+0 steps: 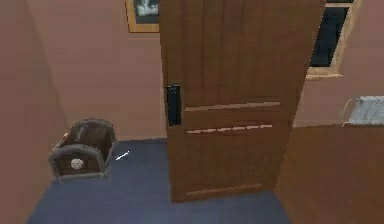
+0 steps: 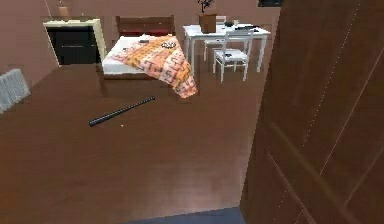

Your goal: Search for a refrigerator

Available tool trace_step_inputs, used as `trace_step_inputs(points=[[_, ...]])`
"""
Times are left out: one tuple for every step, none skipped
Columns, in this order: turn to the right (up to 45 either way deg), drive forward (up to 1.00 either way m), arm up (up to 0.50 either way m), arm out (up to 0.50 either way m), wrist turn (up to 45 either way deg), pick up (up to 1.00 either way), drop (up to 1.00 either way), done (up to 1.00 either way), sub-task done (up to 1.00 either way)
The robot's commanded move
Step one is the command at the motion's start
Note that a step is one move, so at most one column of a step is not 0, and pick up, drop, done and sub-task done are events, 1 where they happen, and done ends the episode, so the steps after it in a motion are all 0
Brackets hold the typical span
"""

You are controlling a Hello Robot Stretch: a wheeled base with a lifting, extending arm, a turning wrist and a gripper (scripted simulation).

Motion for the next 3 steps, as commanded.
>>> trace_step_inputs(points=[[0.0,0.05,0.0,0.0,0.0,0.0,0.0,0.0,0.0],[45.0,0.0,0.0,0.0,0.0,0.0,0.0,0.0,0.0],[39.0,0.0,0.0,0.0,0.0,0.0,0.0,0.0,0.0]])
